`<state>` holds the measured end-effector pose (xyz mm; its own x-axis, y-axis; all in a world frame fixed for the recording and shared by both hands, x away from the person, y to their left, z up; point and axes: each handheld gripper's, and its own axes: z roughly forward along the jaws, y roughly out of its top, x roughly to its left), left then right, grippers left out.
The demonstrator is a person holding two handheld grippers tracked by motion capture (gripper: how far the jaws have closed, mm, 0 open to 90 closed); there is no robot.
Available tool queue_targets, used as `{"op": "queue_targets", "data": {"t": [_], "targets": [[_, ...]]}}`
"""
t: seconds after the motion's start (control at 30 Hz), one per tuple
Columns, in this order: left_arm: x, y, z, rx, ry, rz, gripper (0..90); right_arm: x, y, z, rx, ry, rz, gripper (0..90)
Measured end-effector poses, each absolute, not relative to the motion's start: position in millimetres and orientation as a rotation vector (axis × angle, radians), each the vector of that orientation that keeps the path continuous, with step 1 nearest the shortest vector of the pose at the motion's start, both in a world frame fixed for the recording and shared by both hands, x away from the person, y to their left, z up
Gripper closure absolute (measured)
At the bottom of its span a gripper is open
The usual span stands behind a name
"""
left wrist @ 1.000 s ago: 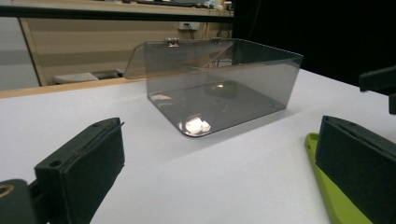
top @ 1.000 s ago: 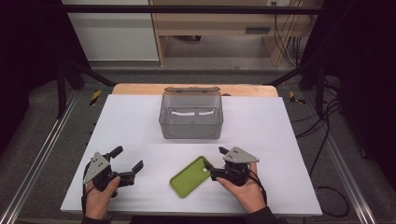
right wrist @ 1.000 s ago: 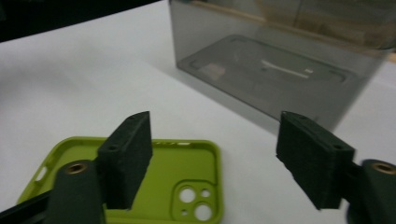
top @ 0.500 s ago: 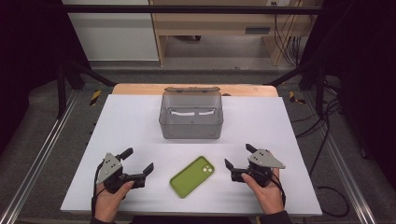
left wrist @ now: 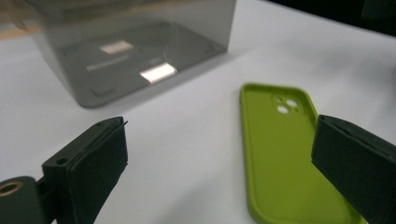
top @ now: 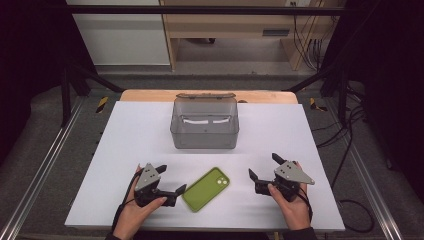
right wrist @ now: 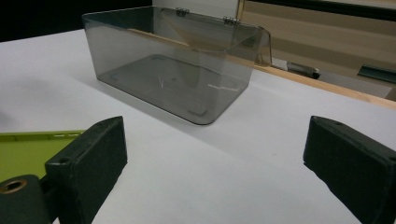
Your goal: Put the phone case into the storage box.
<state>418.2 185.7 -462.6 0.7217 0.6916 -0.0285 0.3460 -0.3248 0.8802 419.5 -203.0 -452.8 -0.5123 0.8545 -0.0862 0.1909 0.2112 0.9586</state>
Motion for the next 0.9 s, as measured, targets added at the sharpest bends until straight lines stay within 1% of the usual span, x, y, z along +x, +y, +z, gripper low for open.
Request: {"op": "queue_targets", "data": {"t": [0.23, 0.37, 0.5, 0.67, 0.7, 0.73, 0.8, 0.9], "targets": [[431.1, 166.1, -459.5, 2.035, 0.769, 0.443, 4.0, 419.4, -202.8, -453.8, 0.961, 1.852, 1.318, 5.8], [437.7, 159.0, -457.9, 2.02, 0.785, 0.441, 5.1, 418.9, -204.5, -453.9, 0.969, 1.838, 1.326, 5.7], [431.5, 152.4, -462.5, 2.059, 0.756, 0.428, 5.1, 419.0, -204.9, -454.5, 0.97, 1.838, 1.327, 6.1], [427.9, 153.2, -464.5, 2.055, 0.766, 0.435, 6.6, 419.3, -205.2, -455.2, 0.972, 1.839, 1.326, 6.4], [427.7, 153.9, -464.2, 2.056, 0.765, 0.437, 7.3, 419.3, -205.6, -455.0, 0.971, 1.838, 1.331, 6.4], [428.4, 155.0, -464.3, 2.055, 0.773, 0.433, 10.2, 419.5, -205.8, -455.1, 0.973, 1.837, 1.336, 6.3], [428.7, 155.5, -464.2, 2.057, 0.78, 0.43, 11.1, 419.6, -205.9, -455.2, 0.975, 1.839, 1.336, 6.2], [429.1, 156.0, -465.2, 2.076, 0.793, 0.423, 19.0, 419.6, -205.4, -455.7, 0.976, 1.842, 1.338, 6.1]]}}
